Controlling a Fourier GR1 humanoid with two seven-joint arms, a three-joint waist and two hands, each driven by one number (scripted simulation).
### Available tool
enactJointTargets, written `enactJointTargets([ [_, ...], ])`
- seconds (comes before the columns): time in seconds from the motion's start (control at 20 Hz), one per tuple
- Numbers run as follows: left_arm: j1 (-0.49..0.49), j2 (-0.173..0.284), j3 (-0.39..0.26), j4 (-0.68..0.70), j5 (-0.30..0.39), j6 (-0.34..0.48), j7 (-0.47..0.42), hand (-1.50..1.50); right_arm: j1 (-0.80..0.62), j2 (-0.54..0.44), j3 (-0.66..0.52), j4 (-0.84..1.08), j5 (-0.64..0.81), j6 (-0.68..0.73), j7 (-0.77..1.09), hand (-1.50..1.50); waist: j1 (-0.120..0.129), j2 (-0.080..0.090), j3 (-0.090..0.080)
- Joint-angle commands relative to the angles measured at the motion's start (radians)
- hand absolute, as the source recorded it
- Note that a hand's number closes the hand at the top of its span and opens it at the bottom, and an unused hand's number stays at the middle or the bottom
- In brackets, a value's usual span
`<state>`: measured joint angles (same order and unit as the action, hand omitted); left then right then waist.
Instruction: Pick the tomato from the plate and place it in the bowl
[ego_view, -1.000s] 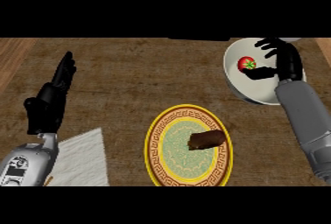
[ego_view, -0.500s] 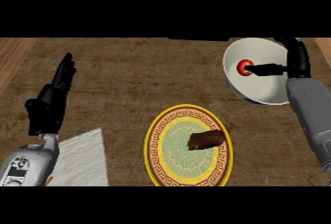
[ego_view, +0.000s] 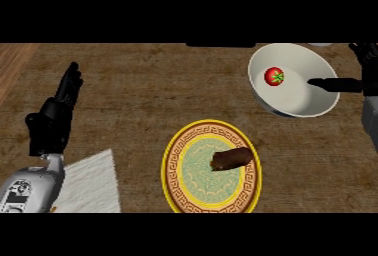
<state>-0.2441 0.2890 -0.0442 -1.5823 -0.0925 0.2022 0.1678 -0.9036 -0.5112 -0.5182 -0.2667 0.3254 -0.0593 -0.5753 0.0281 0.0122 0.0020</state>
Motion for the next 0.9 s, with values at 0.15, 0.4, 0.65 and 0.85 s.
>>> enactJointTargets([
  [0.15, 0.029, 0.007, 0.027, -0.036, 0.003, -0.014, 0.028, 0.0, 0.152, -0.085, -0.042, -0.027, -0.093, 0.271, -0.132, -1.5, -0.026, -0.012, -0.001],
  [0.4, -0.027, 0.015, 0.063, 0.002, 0.004, -0.028, 0.033, 0.0, 0.246, -0.131, -0.014, -0.028, -0.091, 0.395, -0.225, -1.5, -0.024, -0.008, -0.001],
  [0.65, 0.022, -0.011, 0.062, 0.003, -0.023, -0.037, -0.011, 0.0, 0.334, -0.099, 0.009, -0.122, -0.127, 0.394, -0.242, -1.5, -0.027, -0.011, -0.002],
  [0.85, 0.014, 0.022, 0.104, -0.059, -0.008, -0.077, 0.054, 0.0, 0.38, -0.098, 0.021, -0.248, -0.179, 0.445, -0.158, -1.5, -0.033, -0.015, -0.003],
])
